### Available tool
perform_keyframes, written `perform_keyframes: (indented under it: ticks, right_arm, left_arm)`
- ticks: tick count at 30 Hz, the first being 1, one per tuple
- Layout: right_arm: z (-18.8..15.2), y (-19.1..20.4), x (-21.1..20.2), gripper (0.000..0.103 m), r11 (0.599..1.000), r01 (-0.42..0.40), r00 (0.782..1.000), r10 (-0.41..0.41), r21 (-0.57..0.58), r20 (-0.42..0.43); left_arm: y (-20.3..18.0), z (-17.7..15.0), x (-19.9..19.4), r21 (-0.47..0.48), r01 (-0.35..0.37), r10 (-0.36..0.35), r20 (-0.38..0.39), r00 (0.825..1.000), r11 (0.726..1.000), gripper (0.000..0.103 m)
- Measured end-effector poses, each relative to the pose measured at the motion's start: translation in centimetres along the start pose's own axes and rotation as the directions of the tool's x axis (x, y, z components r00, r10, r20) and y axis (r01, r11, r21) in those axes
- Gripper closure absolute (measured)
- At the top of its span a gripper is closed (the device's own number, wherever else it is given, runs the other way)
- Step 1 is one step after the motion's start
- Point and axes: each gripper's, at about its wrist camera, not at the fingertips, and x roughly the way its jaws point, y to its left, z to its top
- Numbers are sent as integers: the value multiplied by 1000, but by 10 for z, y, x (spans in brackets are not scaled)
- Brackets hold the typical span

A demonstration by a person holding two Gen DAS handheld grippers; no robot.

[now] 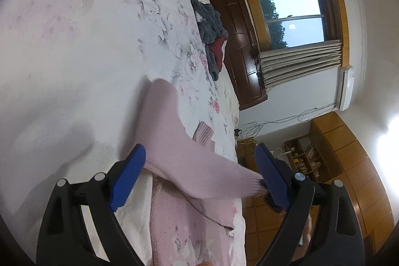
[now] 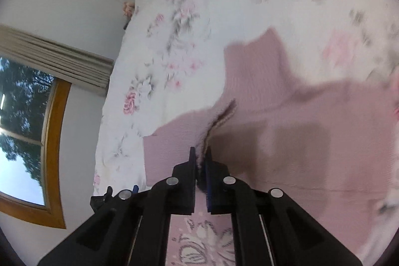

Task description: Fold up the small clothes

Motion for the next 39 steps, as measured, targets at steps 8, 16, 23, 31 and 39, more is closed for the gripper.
perform_keyframes:
  ticks: [8,16,23,31,39]
  right_arm:
    - [8,-56,-48,97,995,86,995,-88,41,50]
    - [-7,-140,-55,97,981,133,989,-139,139,41]
    - [-21,-195,-48,97,968,138,989,-148,210,32]
    - [-35,-239,-23,95,968,115,993,-120,223,13]
    - [-28,-235,-64,87,972,-82,981,41,219,188]
  left_arm:
    - [-1,-9,16,36,-29,30,-49,998,999,19]
    - [-1,-17,29,62,-49,54,-80,995,997,19]
    - [-6,-26,43,86,-54,64,-118,991,995,19]
    - [-33,-19,65,139,-102,123,-154,980,985,18]
    - [-55,22,165,235,-195,273,-374,886,952,15]
